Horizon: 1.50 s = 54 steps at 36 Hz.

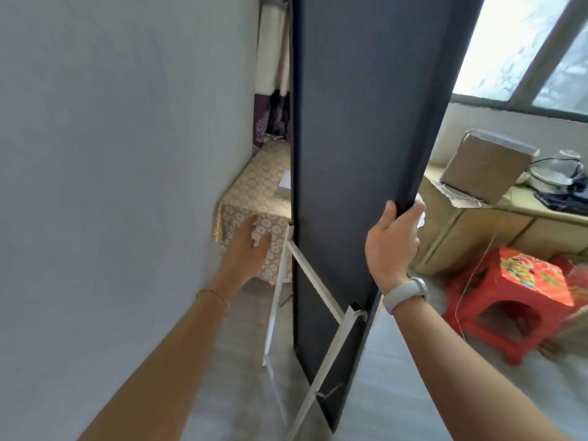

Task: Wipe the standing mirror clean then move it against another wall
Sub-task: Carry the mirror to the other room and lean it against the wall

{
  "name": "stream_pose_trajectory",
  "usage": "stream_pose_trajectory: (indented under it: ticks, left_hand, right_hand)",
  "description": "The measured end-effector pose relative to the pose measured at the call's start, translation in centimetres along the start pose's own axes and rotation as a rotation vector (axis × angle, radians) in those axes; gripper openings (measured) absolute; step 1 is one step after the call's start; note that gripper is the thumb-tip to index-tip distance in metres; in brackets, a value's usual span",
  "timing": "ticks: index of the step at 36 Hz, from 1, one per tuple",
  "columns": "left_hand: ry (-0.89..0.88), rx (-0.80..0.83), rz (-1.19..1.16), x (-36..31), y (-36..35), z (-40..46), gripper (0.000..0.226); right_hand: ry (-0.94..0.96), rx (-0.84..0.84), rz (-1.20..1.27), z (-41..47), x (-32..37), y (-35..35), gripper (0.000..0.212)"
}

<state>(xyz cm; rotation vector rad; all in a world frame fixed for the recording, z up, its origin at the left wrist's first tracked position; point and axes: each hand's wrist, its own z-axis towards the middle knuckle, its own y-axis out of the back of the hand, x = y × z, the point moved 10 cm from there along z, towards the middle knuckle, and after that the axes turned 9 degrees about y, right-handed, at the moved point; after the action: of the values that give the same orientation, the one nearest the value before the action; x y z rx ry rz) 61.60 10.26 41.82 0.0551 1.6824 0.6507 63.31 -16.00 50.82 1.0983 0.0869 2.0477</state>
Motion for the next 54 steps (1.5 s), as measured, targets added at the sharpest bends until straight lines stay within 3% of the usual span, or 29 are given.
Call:
stream_pose_trajectory:
  ticks: [7,16,23,29,34,38,42,46,54]
  left_hand:
    - [-0.003,-0.011,0.069,-5.0,-3.6,9.1,0.063]
    - [0.189,-0.163,-0.197,-7.3,-6.4,22.0,0.066]
    - [0.123,-0.156,-0.22,-9.8,-10.3,25.7,0.06]
    - [0.065,-0.068,-0.321,-11.2,-12.5,29.7,0.05]
    - [0.086,0.145,-0.371,-12.1,-17.0,31.8,0.039]
    - [0.065,0.158,-0.372,-13.2,-18.8,32.6,0.048]
    - [0.115,0.18,-0.299,-11.7,-20.2,37.3,0.067]
    - [0.12,0.233,-0.389,-12.5,-21.8,39.0,0.053]
    - [0.035,0.152,-0.485,-11.3,-19.5,38.3,0.049]
  right_hand:
    - [-0.048,-0.085,-0.008,7.4,-5.8,-1.1,0.036]
    - [-0.102,-0.072,0.101,16.1,-13.3,-3.6,0.036]
    - [-0.229,-0.194,0.159,19.1,-17.5,-4.3,0.036]
    - [-0.27,-0.172,0.186,21.7,-20.0,-5.4,0.03]
    - [-0.231,-0.213,0.151,22.8,-21.2,-5.8,0.026]
    - [-0.123,-0.218,0.132,23.6,-20.8,-6.4,0.032]
    - [-0.042,-0.235,0.144,23.8,-20.4,-6.7,0.023]
    - [-0.013,-0.255,0.145,24.0,-20.3,-6.9,0.023]
    - [-0.063,-0.26,0.194,25.3,-21.7,-7.1,0.038]
